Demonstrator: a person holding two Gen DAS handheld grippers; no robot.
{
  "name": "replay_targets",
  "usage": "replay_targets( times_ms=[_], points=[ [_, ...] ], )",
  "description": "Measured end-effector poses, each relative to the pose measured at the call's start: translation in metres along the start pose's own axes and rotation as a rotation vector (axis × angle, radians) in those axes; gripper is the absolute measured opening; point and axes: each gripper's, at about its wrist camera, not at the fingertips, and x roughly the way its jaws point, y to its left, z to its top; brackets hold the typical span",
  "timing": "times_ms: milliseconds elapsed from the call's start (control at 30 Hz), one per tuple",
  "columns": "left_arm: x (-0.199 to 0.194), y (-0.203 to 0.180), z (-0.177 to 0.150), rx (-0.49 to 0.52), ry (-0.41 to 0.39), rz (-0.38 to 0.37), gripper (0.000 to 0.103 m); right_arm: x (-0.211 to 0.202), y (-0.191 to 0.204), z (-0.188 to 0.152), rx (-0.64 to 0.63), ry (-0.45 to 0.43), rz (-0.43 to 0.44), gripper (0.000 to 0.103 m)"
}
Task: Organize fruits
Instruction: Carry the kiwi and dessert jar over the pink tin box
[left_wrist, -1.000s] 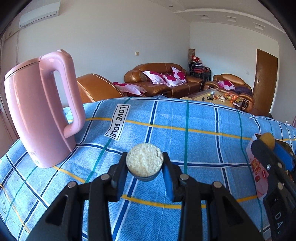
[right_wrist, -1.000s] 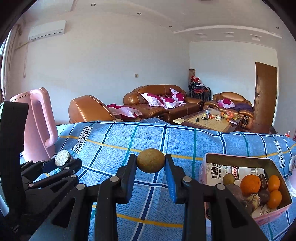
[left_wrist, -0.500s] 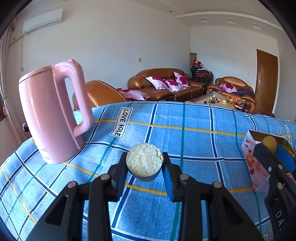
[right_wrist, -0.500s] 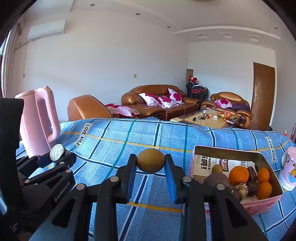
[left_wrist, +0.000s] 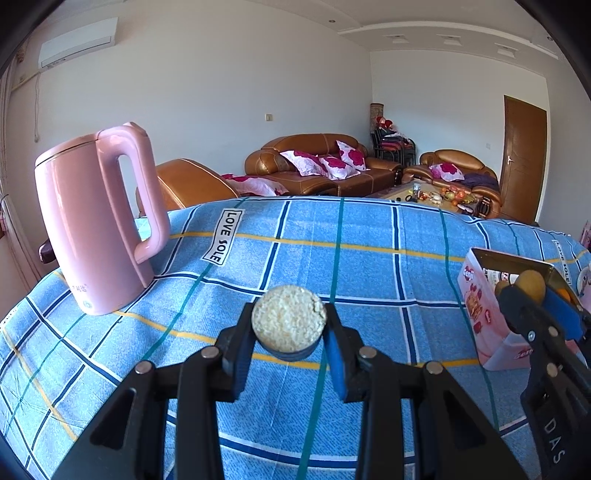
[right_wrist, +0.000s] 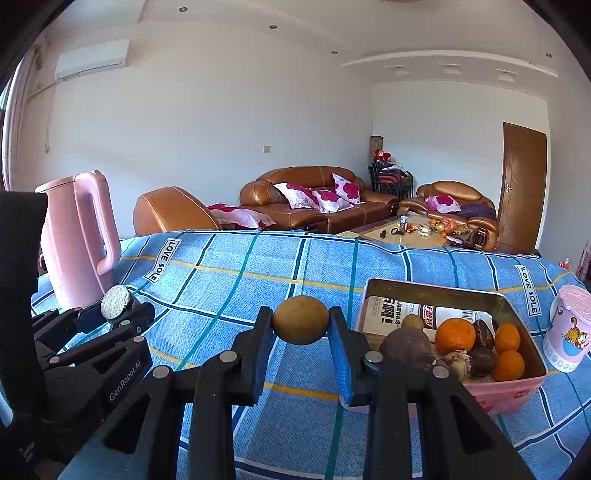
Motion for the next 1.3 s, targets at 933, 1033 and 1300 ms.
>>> replay_targets(
  times_ms=[933,1033,1300],
  points=[
    [-0.014,-0.064,-0.003,0.034,0.006,-0.096,0.037,-0.023,-0.072,-0.005,-0.002,-0.018,-0.094,0.033],
    [-0.015,-0.072,-0.002,0.039,0.002,-0.105,0.037,-0.025,-0.082,-0.006,0.002,-0.021,-0.109,0.032],
    [-0.017,-0.091,0.002,0.051,-0.014,-0.136,0.037,-0.029,-0.108,-0.004,0.028,-0.034,-0.149,0.032]
  ],
)
